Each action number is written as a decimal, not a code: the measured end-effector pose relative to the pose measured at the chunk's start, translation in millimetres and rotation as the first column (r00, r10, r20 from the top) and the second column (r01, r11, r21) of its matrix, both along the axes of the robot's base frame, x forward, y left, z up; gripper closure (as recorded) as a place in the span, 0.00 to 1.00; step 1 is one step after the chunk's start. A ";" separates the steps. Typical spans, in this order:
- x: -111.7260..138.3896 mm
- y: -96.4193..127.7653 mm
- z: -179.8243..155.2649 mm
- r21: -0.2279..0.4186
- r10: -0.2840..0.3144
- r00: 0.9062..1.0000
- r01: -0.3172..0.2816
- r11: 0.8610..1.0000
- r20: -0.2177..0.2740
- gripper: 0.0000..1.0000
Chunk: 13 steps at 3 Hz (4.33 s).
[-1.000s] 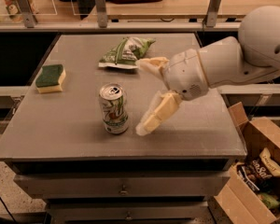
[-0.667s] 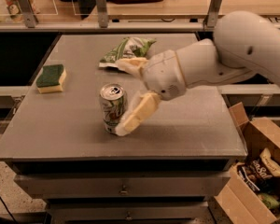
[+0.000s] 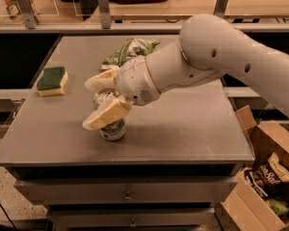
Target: Move 7up can near sponge
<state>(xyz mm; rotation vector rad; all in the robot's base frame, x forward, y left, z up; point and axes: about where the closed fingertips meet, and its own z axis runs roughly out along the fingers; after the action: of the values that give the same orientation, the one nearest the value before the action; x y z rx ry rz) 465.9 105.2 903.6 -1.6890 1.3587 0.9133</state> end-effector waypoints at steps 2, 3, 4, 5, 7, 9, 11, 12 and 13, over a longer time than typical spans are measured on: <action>6.2 -6.6 17.4 -0.018 -0.017 1.000 0.017 1.000 -0.005 0.88; 18.2 -11.9 51.1 0.018 -0.014 0.999 0.013 1.000 0.036 1.00; 37.4 1.8 83.2 0.056 -0.001 0.996 -0.004 0.998 0.085 1.00; 52.5 35.4 108.4 0.089 0.049 0.990 -0.061 0.994 0.129 1.00; 56.3 113.3 112.5 0.103 0.185 0.978 -0.194 0.976 0.093 1.00; 63.6 149.5 71.7 0.060 0.217 0.976 -0.216 0.974 -0.001 0.82; 72.3 169.0 35.6 0.069 0.192 0.979 -0.188 0.980 -0.063 0.35; 75.1 172.4 24.3 0.075 0.173 0.981 -0.167 0.983 -0.083 0.13; 78.0 171.8 18.0 0.077 0.153 0.984 -0.146 0.986 -0.089 0.00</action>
Offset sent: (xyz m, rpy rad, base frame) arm 0.0145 -0.0276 0.0432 -0.0008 0.0121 -0.0437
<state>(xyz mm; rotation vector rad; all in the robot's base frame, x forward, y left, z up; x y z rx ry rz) 543.9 277.0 921.6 -1.7310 1.2586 1.1270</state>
